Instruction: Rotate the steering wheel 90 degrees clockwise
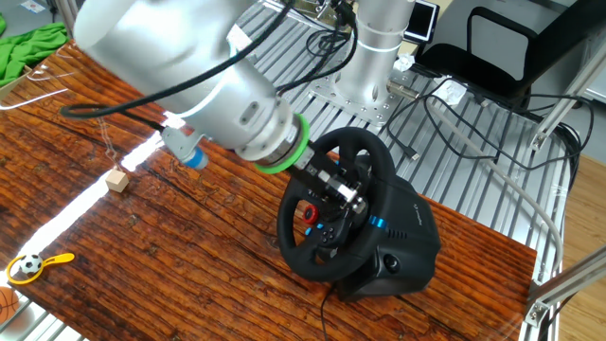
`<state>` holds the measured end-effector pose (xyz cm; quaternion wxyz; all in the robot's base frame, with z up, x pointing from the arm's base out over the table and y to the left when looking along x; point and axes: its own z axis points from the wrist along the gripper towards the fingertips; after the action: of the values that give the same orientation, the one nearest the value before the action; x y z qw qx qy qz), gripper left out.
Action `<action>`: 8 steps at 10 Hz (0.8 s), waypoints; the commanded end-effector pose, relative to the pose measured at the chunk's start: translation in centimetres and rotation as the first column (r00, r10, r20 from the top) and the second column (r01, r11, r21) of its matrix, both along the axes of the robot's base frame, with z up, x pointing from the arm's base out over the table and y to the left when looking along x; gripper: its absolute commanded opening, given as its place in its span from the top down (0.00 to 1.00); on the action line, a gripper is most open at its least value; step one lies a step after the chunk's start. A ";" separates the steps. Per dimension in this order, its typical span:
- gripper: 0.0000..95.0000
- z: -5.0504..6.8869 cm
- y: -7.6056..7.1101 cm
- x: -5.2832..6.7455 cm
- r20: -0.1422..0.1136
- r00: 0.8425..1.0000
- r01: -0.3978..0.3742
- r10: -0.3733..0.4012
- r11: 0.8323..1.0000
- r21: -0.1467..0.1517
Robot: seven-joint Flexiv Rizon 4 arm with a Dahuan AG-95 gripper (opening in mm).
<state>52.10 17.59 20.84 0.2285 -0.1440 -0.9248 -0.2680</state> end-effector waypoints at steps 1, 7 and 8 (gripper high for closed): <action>1.00 0.1 0.0 0.0 0.050 0.993 -0.100 0.109 0.983 -0.157; 1.00 0.4 -0.3 0.3 0.179 0.958 -0.150 0.222 0.927 -0.344; 1.00 0.4 -0.3 0.3 0.180 0.958 -0.147 0.222 0.924 -0.354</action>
<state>52.03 17.25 21.20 0.1270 -0.0654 -0.9841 -0.1057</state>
